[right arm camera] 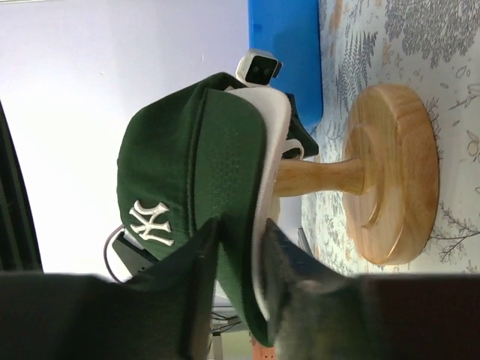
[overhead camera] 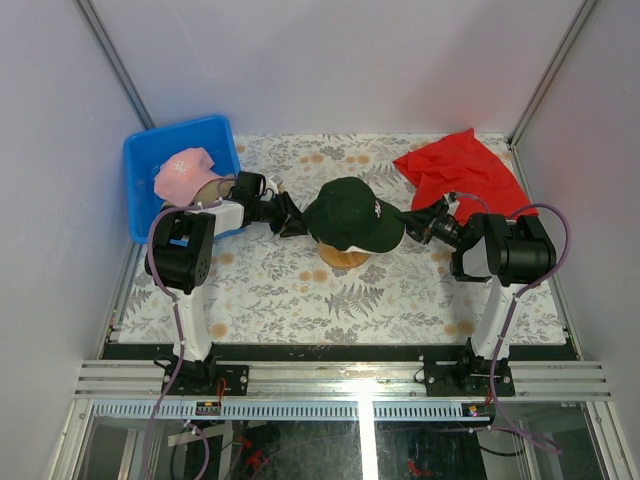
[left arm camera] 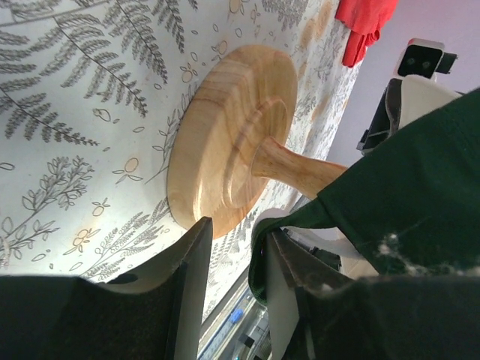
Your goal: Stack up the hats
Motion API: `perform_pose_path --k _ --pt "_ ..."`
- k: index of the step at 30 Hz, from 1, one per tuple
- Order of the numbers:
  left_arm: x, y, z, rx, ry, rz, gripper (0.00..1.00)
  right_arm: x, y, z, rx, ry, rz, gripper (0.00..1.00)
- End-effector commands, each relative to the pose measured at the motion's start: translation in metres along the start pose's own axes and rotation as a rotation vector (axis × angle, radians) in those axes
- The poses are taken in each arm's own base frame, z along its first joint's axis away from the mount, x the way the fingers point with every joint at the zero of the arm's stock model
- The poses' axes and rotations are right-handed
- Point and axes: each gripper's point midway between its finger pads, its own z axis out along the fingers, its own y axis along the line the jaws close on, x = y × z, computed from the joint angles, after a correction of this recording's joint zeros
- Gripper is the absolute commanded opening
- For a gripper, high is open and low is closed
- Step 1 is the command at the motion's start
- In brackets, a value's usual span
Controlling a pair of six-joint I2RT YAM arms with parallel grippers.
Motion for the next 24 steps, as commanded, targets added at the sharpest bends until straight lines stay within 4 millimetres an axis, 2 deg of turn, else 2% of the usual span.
perform_pose_path --k 1,2,3,9,13,16,19,20,21,22,24 --pt "0.000 0.017 0.005 -0.042 0.002 -0.040 0.31 0.017 0.014 -0.003 -0.055 0.055 -0.101 0.18" --pt "0.000 0.018 0.006 -0.043 0.002 -0.042 0.31 0.016 0.012 -0.003 -0.051 0.055 -0.091 0.07" --pt "0.001 0.019 0.006 -0.044 0.003 -0.044 0.31 0.016 0.012 -0.004 -0.051 0.056 -0.089 0.00" --pt "0.002 0.019 0.004 -0.045 0.003 -0.041 0.32 0.000 0.017 -0.022 -0.049 0.005 -0.080 0.00" --pt "0.000 0.019 -0.001 -0.048 -0.017 -0.052 0.49 -0.003 0.022 -0.027 -0.051 -0.004 -0.097 0.00" --pt "-0.005 0.010 -0.007 -0.018 -0.048 -0.051 0.59 -0.002 0.023 -0.027 -0.049 -0.001 -0.106 0.00" --pt "-0.011 -0.006 -0.015 0.033 -0.088 -0.055 0.68 -0.002 0.024 -0.026 -0.049 -0.002 -0.107 0.00" --pt "-0.015 -0.013 -0.018 0.055 -0.108 -0.056 0.73 -0.002 0.024 -0.026 -0.049 -0.002 -0.106 0.00" --pt "-0.017 -0.019 -0.022 0.076 -0.125 -0.058 0.85 -0.002 0.024 -0.025 -0.048 0.000 -0.104 0.00" --pt "-0.020 -0.025 -0.025 0.094 -0.144 -0.056 0.90 -0.002 0.025 -0.024 -0.049 0.000 -0.105 0.00" --pt "-0.025 -0.038 -0.032 0.126 -0.172 -0.046 0.93 -0.002 0.025 -0.023 -0.048 0.002 -0.103 0.00"
